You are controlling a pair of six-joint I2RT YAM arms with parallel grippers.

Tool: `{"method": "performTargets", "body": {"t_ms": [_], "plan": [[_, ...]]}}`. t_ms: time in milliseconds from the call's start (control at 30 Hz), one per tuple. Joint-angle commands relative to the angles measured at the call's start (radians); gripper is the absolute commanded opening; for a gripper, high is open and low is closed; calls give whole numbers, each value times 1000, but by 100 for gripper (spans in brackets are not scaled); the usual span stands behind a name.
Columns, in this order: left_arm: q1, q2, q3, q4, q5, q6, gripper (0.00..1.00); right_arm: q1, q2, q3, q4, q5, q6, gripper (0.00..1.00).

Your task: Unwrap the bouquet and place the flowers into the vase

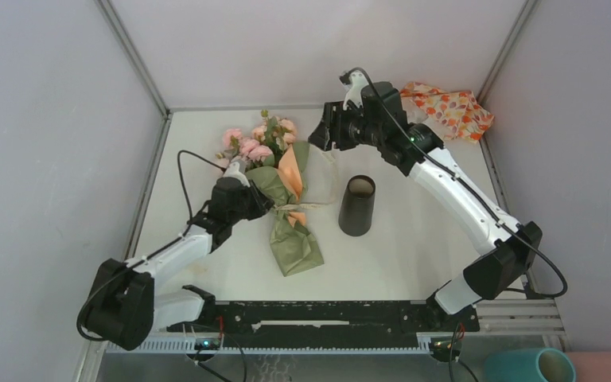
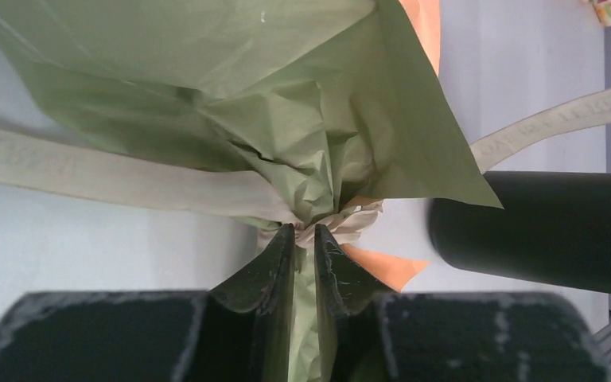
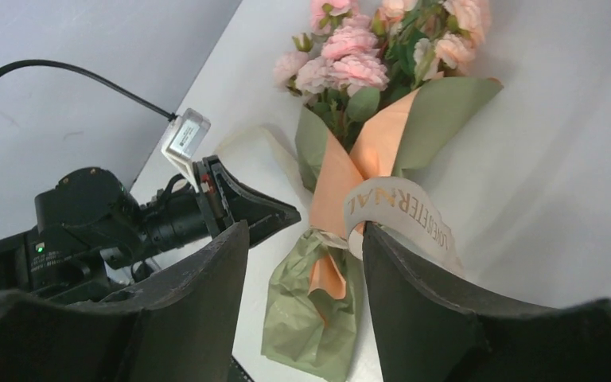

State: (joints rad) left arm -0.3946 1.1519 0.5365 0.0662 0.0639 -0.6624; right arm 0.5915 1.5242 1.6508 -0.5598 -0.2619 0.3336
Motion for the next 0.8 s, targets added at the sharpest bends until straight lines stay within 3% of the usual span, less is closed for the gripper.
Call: {"method": "performTargets", "body": {"t_ms": [0, 100, 233, 367, 467, 533, 633, 767], "plan": [[-34, 79, 28, 128, 30, 20, 18, -14, 30, 37, 4, 136, -5, 64], [-51, 118, 41, 124, 40, 28, 16, -73, 78, 92, -66, 258, 49, 68], [-77, 111, 33, 84, -2, 48, 15, -162, 177, 228, -223, 218, 92, 72], [-89, 76, -4, 55, -53, 61, 15, -176, 164, 206, -194, 189, 91, 73], [-90, 70, -17, 49, -60, 64, 16, -163, 127, 159, -134, 159, 79, 94], [-90, 67, -18, 29, -101, 64, 18, -149, 116, 154, -115, 140, 58, 99], [-94, 28, -37, 3, -147, 58, 26, -129, 95, 146, -102, 124, 38, 100], [-95, -6, -71, 14, -165, 52, 53, -121, 51, 96, -50, 97, 40, 100]]}}
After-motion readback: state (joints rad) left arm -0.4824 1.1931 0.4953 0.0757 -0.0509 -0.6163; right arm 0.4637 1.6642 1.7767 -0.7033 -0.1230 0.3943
